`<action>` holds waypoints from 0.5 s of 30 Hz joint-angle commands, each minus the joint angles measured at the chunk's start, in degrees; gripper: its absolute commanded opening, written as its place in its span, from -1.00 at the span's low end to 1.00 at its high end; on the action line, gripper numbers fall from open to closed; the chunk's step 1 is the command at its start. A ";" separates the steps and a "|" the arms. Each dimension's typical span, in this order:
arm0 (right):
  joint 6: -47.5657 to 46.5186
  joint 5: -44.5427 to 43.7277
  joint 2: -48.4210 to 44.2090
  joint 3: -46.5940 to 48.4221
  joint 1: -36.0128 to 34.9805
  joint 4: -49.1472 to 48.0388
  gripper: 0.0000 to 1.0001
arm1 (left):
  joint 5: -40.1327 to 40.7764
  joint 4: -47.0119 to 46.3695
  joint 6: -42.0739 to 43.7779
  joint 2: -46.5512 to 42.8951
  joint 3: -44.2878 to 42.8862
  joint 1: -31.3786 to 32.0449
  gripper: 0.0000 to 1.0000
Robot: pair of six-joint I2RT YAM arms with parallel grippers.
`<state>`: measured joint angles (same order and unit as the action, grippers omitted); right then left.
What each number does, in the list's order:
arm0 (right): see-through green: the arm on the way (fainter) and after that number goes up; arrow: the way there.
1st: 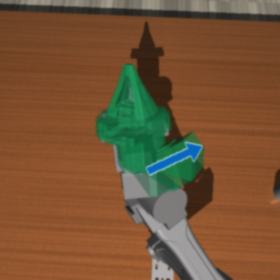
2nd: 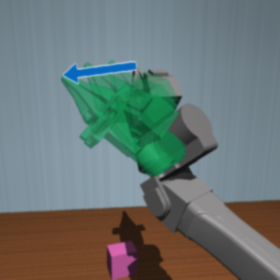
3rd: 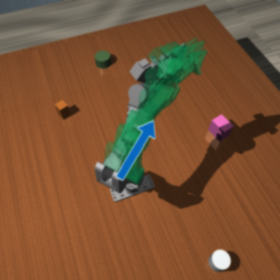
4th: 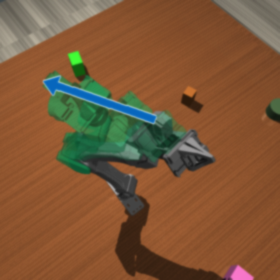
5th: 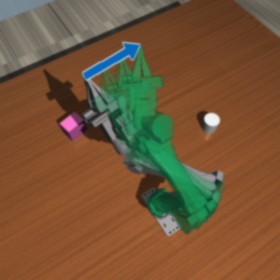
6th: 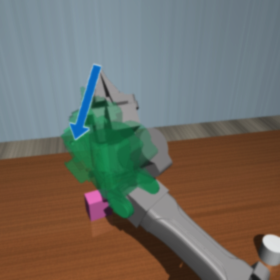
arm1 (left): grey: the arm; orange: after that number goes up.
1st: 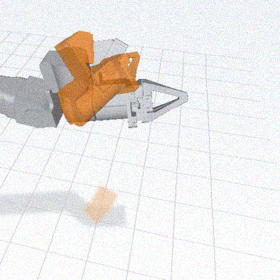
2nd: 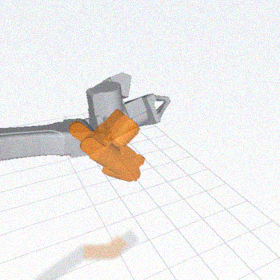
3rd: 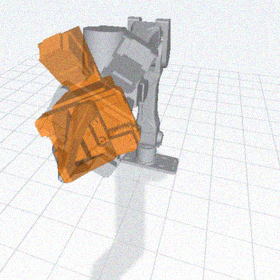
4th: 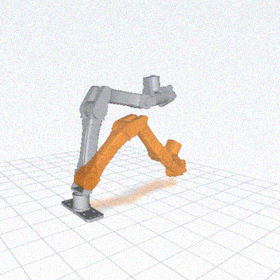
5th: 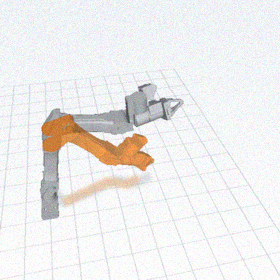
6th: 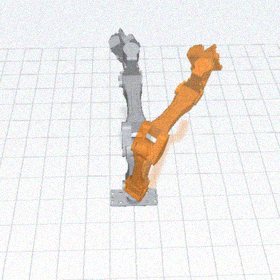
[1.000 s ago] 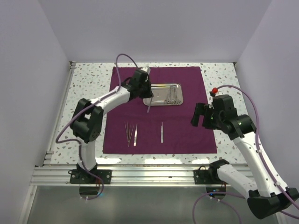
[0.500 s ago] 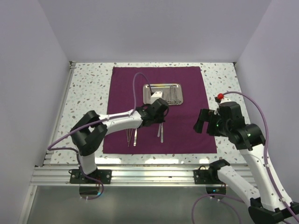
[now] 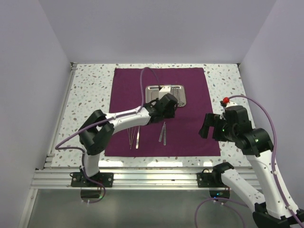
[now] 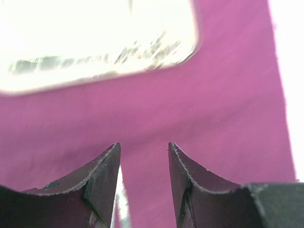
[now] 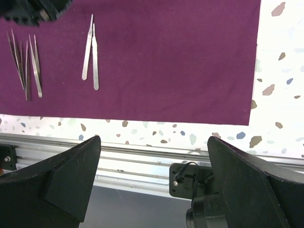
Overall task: Open and lay out the surgical kit
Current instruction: Pick up the medical item from the container.
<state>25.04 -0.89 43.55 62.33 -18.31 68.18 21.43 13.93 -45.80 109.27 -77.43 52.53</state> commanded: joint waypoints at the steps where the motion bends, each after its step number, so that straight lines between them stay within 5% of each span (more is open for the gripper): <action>1: -0.69 -1.13 0.57 2.71 0.20 0.02 0.97 | 1.77 0.21 7.82 2.86 -9.30 -1.11 -0.04; 15: 0.19 -6.85 4.43 5.35 0.11 -2.18 0.97 | -6.05 8.74 24.35 28.60 -45.51 -12.45 -0.19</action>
<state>25.10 -5.41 47.07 65.12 -18.31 67.48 17.32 18.68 -27.20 133.51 -116.36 40.05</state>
